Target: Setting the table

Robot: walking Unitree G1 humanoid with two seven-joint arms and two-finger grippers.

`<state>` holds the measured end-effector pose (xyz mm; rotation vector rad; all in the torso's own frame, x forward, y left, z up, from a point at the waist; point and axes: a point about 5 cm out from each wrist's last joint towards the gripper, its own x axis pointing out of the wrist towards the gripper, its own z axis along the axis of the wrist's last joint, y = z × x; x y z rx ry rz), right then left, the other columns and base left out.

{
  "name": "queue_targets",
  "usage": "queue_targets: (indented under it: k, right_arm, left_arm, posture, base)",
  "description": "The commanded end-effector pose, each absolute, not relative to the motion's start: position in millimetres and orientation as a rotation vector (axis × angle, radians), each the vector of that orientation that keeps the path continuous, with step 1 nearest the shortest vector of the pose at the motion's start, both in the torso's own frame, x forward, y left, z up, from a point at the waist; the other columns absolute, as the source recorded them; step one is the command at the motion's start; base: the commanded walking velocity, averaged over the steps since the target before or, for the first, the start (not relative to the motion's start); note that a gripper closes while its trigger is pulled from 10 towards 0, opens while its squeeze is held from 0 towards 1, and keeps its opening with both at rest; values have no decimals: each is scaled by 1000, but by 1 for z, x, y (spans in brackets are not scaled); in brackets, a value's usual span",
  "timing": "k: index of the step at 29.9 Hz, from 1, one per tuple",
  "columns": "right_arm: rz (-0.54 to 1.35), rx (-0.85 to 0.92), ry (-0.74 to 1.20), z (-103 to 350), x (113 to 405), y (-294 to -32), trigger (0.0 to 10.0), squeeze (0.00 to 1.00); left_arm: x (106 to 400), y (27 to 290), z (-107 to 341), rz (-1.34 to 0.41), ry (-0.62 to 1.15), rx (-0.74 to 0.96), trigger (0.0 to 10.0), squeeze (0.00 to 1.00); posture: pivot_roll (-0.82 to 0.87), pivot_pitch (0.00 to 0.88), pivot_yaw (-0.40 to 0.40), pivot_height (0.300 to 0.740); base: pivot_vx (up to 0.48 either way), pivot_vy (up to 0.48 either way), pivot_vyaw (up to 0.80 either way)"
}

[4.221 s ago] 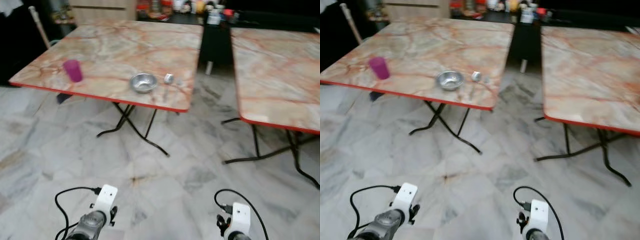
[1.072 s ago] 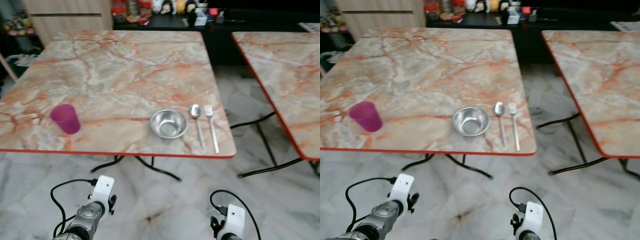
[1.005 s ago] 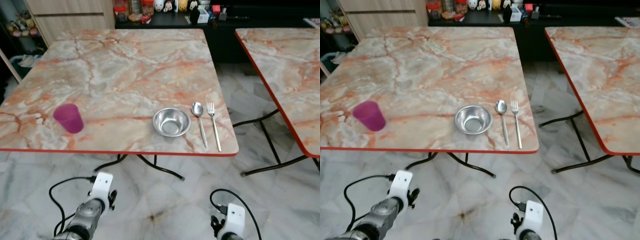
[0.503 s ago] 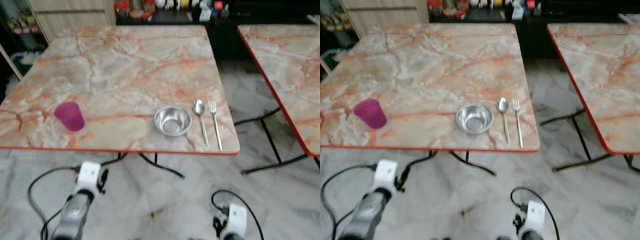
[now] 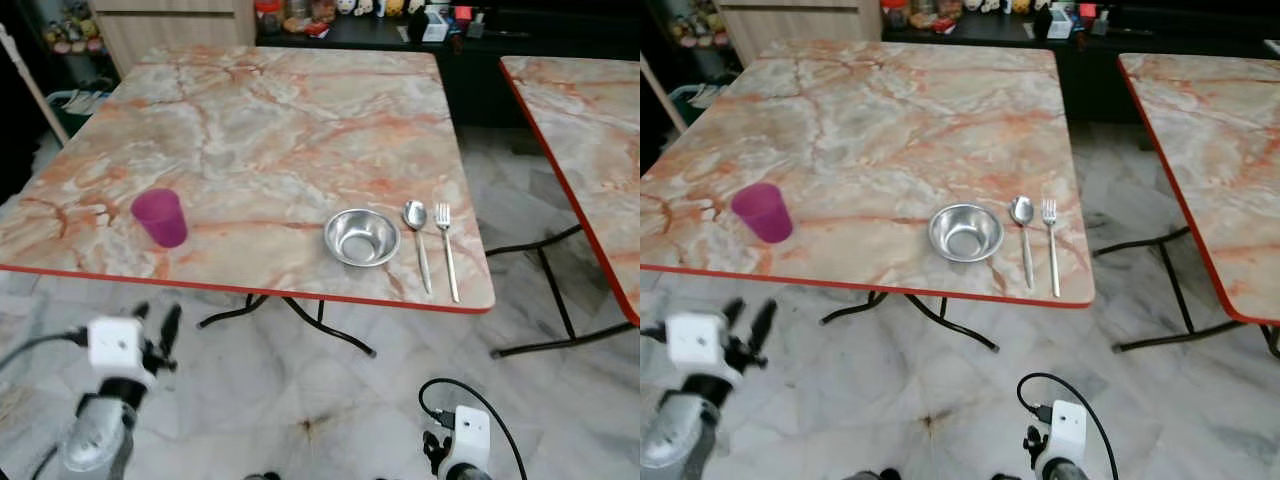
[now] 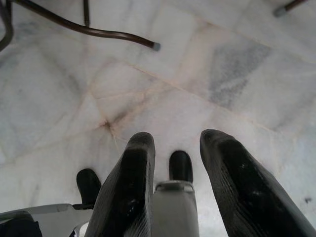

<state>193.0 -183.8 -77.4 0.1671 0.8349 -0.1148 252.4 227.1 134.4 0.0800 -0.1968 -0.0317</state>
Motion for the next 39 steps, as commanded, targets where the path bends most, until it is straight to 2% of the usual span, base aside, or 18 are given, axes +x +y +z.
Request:
queue_targets:
  k: [1,4,6,8,15,25,33,39]
  right_arm:
    - [-105,163,857,-80,190,-182,10000,0]
    - [-107,169,850,-79,191,-181,10000,0]
    - [-114,174,849,-79,191,-181,10000,0]
    - [-116,176,849,-79,191,-181,10000,0]
    - [-128,185,857,-81,187,-179,10000,0]
    - [-136,196,846,-80,189,-178,10000,0]
    - [-139,192,843,-80,190,-179,10000,0]
    - [-128,151,836,-79,190,-183,10000,0]
  left_arm:
    - [260,219,149,-51,-233,47,10000,0]
    - [274,198,164,-120,-271,1,10000,0]
    - [282,172,172,-225,-264,-38,10000,0]
    - [286,162,174,-272,-251,-54,10000,0]
    - [312,133,182,-381,-200,-151,10000,0]
    - [336,100,168,-438,-109,-136,10000,0]
    - [344,115,159,-310,-100,-177,10000,0]
    - [346,122,158,-270,-117,-180,10000,0]
  posture:
    - [95,159,-11,740]
    - [84,156,-8,740]
    - [69,146,-3,740]
    - [65,143,-2,740]
    - [38,119,13,740]
    - [22,98,19,740]
    - [22,111,10,740]
    - [34,123,-2,740]
  base:
    - [0,0,0]
    - [0,0,0]
    - [0,0,0]
    - [0,0,0]
    - [0,0,0]
    - [0,0,0]
    - [0,0,0]
    - [0,-281,133]
